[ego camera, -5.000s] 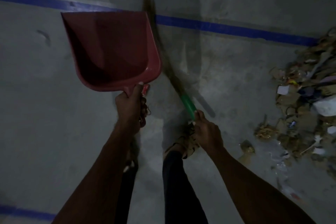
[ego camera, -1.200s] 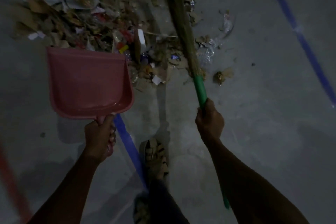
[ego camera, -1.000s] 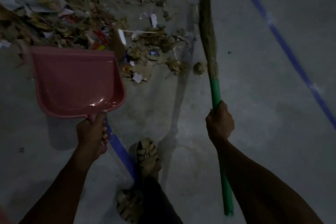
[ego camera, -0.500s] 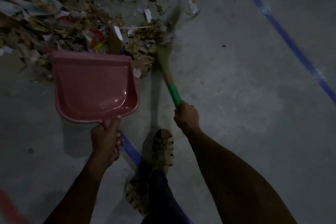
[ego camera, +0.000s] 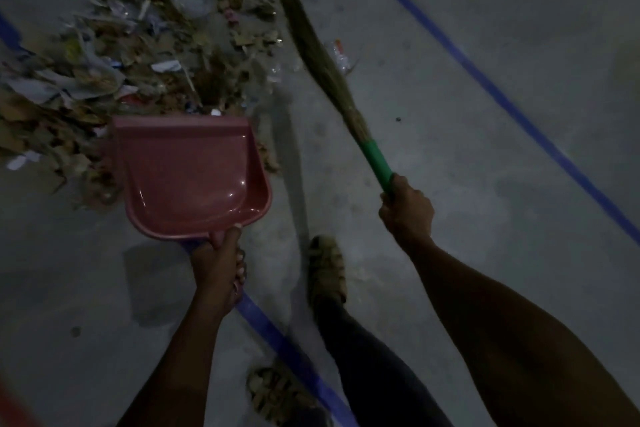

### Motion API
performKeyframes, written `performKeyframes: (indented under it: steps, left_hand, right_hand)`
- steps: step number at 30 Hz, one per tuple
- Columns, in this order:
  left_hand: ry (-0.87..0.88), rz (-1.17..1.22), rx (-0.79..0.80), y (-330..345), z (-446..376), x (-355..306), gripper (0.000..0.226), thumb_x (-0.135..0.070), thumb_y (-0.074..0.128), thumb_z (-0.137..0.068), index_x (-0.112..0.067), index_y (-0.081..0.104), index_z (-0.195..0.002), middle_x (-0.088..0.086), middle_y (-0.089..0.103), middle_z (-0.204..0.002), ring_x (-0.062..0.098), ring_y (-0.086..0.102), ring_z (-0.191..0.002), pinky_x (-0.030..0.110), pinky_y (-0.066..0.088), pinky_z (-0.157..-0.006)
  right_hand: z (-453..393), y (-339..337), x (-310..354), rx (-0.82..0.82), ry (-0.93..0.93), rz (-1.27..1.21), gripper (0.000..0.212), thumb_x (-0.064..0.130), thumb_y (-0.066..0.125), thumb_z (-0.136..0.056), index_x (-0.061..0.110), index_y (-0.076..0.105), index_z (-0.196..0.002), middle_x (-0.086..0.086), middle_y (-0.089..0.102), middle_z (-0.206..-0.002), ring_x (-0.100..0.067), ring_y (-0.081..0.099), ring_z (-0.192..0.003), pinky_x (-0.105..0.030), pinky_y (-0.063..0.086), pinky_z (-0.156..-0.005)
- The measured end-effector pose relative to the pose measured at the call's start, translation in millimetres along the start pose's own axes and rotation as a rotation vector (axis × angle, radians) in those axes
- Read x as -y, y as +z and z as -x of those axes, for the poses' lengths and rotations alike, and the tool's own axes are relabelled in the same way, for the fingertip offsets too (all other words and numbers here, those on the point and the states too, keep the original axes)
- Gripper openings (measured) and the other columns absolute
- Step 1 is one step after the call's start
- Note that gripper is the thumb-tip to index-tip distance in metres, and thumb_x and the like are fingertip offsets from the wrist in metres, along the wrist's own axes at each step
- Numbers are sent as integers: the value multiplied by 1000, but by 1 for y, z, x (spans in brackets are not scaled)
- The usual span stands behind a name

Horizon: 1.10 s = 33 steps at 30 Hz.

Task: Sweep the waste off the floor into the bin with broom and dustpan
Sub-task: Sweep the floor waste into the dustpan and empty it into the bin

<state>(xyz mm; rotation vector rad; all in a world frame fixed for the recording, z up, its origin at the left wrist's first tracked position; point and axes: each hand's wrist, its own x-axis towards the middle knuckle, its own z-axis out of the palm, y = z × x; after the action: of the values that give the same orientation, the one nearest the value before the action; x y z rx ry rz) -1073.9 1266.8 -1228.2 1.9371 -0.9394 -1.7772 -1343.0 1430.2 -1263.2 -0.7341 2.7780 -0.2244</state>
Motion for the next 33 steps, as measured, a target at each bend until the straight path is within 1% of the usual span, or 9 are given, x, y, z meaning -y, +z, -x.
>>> performKeyframes:
  steps: [2,7,11,17,20,22,26,29,33]
  left_hand:
    - [6,-23,34,21,-9,-6,36,-28,68,-94,-19,44,-68,-1,43,-48,10,34,-30,16,28,-40]
    - [-24,-97,70,88,-34,-7,44,-37,70,-91,-18,47,-59,-3,45,-45,12,38,-32,18,30,-41]
    - [-44,-154,68,154,-28,-6,46,-34,68,-94,-15,43,-60,-2,42,-44,9,35,-27,14,26,-35]
    - [-74,-193,112,224,-45,-21,43,-33,68,-92,-17,45,-59,-5,43,-42,10,36,-29,19,28,-44]
    - [-75,-250,90,226,-61,-27,43,-35,68,-92,-18,45,-60,-4,44,-43,10,36,-30,18,29,-42]
    - [-88,-279,80,216,-73,-27,42,-38,68,-92,-18,46,-62,-2,45,-45,12,38,-31,17,29,-41]
    - [-71,-239,63,193,-92,-37,43,-37,67,-93,-20,47,-59,-1,45,-48,17,38,-37,18,31,-43]
    - [-58,-234,51,181,-107,-49,48,-40,68,-92,-16,47,-57,-1,45,-43,16,38,-33,19,31,-44]
    - [-45,-233,42,161,-137,-71,39,-36,66,-92,-9,52,-68,0,45,-46,13,39,-30,19,28,-41]
  right_hand:
    - [-17,-6,-20,-24,87,35,34,27,61,-90,16,50,-119,-5,63,-82,-27,54,-64,-31,38,-55]
    - [-53,11,-65,-28,342,7,28,24,62,-91,11,51,-113,-5,61,-88,-22,53,-69,-31,39,-59]
    - [-75,28,-85,119,511,-8,24,25,66,-90,10,59,-108,-7,66,-96,-23,65,-79,-40,58,-71]
    - [-94,50,-78,276,312,0,24,26,60,-92,10,55,-111,-8,63,-94,-26,61,-78,-38,53,-65]
    - [-103,51,-73,332,131,-32,32,28,60,-93,13,53,-121,-9,67,-94,-27,62,-75,-30,43,-60]
    - [-110,51,-73,332,47,-63,42,29,63,-91,16,53,-129,-10,70,-95,-31,66,-78,-31,47,-62]
    - [-116,47,-75,178,13,-147,58,28,67,-85,20,52,-140,-10,74,-97,-31,69,-75,-36,57,-67]
    - [-118,44,-71,74,30,-149,56,23,69,-85,20,54,-139,-9,74,-96,-28,68,-70,-33,56,-64]
    - [-134,54,-35,38,158,-120,50,26,64,-90,21,51,-138,-10,70,-86,-28,64,-65,-39,56,-56]
